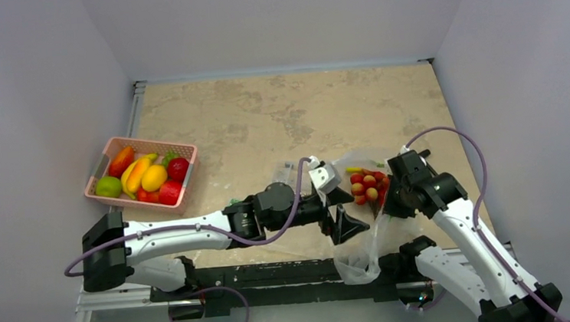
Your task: Take the fake fruits out of the plastic bag
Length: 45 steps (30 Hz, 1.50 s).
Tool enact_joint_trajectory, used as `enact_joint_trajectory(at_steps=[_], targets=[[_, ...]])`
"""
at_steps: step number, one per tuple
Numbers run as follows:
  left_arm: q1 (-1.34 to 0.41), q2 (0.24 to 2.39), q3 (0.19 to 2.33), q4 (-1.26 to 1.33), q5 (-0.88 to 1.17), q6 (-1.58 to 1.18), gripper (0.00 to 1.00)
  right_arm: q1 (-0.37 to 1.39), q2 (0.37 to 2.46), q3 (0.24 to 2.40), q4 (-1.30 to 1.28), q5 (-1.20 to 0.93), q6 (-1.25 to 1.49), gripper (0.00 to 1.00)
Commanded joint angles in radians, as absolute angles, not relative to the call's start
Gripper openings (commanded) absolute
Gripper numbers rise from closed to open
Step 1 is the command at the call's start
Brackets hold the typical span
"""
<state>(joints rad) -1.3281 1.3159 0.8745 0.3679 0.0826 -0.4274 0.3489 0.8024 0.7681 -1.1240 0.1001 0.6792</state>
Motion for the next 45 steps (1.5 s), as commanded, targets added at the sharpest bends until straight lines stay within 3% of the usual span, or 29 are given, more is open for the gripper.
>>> enact_joint_trajectory(at_steps=[1, 3, 5, 7, 18, 26, 34, 41, 45], targets=[[-1.298, 1.429, 0.946, 0.357, 0.043, -0.438, 0.79, 0.354, 0.766, 0.786, -1.13, 0.155, 0.705, 0.0], [-1.298, 1.512, 0.977, 0.382, 0.009, -0.455, 0.73, 0.354, 0.744, 0.803, -1.136, 0.161, 0.705, 0.0], [-1.297, 1.585, 1.014, 0.357, -0.118, -0.5, 0.59, 0.354, 0.711, 0.82, -1.145, 0.161, 0.698, 0.0], [-1.297, 1.647, 1.073, 0.275, -0.247, -0.55, 0.55, 0.353, 0.69, 0.824, -1.134, 0.157, 0.691, 0.0], [-1.298, 1.833, 1.211, 0.273, -0.517, -0.574, 0.56, 0.354, 0.684, 0.822, -1.091, 0.146, 0.662, 0.0], [-1.258, 1.94, 1.319, 0.227, -0.527, -0.643, 0.63, 0.353, 0.675, 0.837, -1.084, 0.128, 0.661, 0.0], [-1.234, 2.051, 1.375, 0.214, -0.521, -0.656, 0.79, 0.354, 0.669, 0.834, -1.065, 0.111, 0.649, 0.0], [-1.226, 2.119, 1.366, 0.332, -0.467, -0.62, 0.68, 0.353, 0.681, 0.833, -1.019, 0.103, 0.628, 0.0], [-1.223, 2.133, 1.345, 0.442, -0.465, -0.561, 0.71, 0.354, 0.684, 0.83, -1.012, 0.106, 0.625, 0.0]])
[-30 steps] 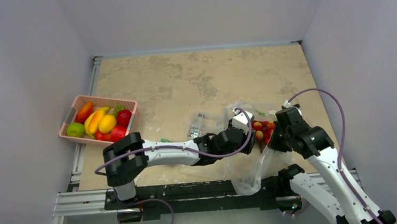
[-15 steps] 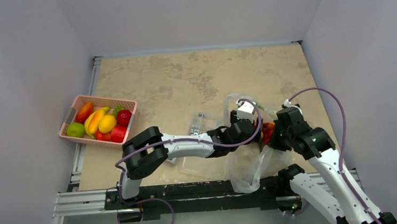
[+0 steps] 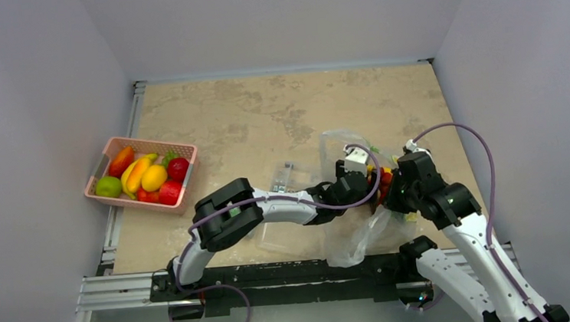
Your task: Take the fake fruits out of the plastic bag
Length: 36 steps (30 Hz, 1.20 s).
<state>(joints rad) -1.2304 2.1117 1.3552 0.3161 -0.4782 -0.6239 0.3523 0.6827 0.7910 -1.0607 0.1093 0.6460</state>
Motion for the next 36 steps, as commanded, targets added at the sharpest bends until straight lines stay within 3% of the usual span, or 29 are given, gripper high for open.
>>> enact_joint_trajectory(at_steps=[1, 4, 11, 18, 21, 36], targets=[[-1.223, 2.141, 1.345, 0.467, -0.461, -0.555, 0.73, 0.354, 0.681, 0.831, -1.012, 0.104, 0.624, 0.0], [-1.217, 2.162, 1.349, 0.518, -0.428, -0.561, 0.72, 0.354, 0.665, 0.831, -1.01, 0.092, 0.619, 0.0], [-1.21, 2.174, 1.364, 0.497, -0.404, -0.574, 0.29, 0.354, 0.658, 0.834, -1.006, 0.084, 0.613, 0.0], [-1.21, 2.063, 1.306, 0.475, -0.393, -0.519, 0.04, 0.354, 0.619, 0.832, -1.006, 0.095, 0.616, 0.0], [-1.212, 1.996, 1.272, 0.465, -0.36, -0.52, 0.0, 0.353, 0.605, 0.833, -1.009, 0.101, 0.621, 0.0], [-1.217, 1.643, 1.083, 0.398, -0.145, -0.512, 0.0, 0.353, 0.573, 0.831, -1.002, 0.152, 0.658, 0.0]])
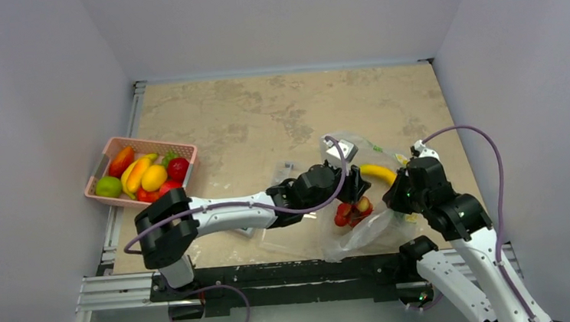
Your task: Take the fake fruits out of the plastic bag
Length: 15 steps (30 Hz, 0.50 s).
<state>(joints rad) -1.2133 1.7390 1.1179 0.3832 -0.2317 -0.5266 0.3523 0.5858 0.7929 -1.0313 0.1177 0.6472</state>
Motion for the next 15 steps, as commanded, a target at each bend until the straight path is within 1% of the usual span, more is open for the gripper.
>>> enact_joint_trajectory(at_steps=[1, 7, 15], targets=[[-1.217, 1.629, 1.081, 0.391, -0.127, -0.509, 0.0, 0.353, 0.574, 0.832, -1.002, 0.151, 0.656, 0.0], [-1.217, 1.538, 1.103, 0.329, -0.053, -0.489, 0.0, 0.353, 0.568, 0.826, -0.994, 0.147, 0.655, 0.0], [-1.216, 1.37, 1.118, 0.211, -0.018, -0.418, 0.0, 0.354, 0.549, 0.834, -1.003, 0.159, 0.66, 0.0]])
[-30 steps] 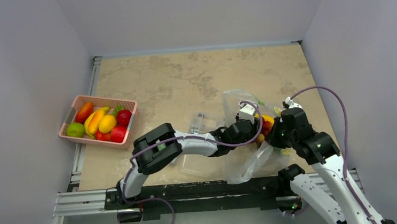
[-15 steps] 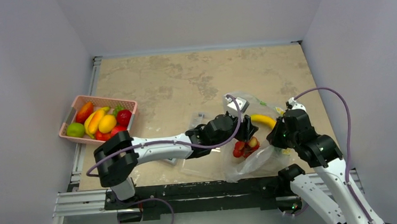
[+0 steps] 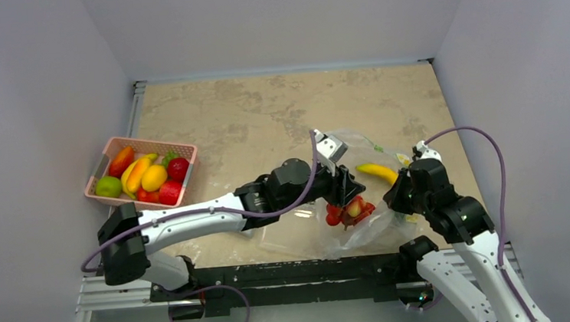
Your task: Take the fake fruits out of the plastic bag
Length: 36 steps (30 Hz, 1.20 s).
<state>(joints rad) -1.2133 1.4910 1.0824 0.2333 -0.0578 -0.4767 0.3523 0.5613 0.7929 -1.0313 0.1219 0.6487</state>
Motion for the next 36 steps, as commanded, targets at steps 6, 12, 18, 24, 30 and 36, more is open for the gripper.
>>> enact_joint_trajectory(at_steps=[6, 12, 18, 24, 30, 36], targets=[[-1.215, 1.215, 1.104, 0.1, -0.02, -0.313, 0.0, 0.353, 0.547, 0.838, -1.012, 0.171, 0.668, 0.0], [-1.214, 1.036, 1.102, -0.062, -0.174, -0.256, 0.0, 0.354, 0.553, 0.838, -1.01, 0.168, 0.665, 0.0], [-1.198, 0.885, 1.163, -0.312, -0.501, -0.147, 0.0, 0.354, 0.55, 0.828, -0.998, 0.164, 0.674, 0.0], [-1.067, 0.832, 1.208, -0.469, -0.683, -0.027, 0.0, 0.354, 0.547, 0.833, -0.999, 0.164, 0.667, 0.0], [-0.756, 0.845, 1.237, -0.525, -0.604, 0.023, 0.0, 0.353, 0.545, 0.833, -0.999, 0.16, 0.665, 0.0], [-0.43, 0.95, 1.315, -0.573, -0.627, 0.01, 0.0, 0.354, 0.542, 0.843, -1.013, 0.167, 0.663, 0.0]])
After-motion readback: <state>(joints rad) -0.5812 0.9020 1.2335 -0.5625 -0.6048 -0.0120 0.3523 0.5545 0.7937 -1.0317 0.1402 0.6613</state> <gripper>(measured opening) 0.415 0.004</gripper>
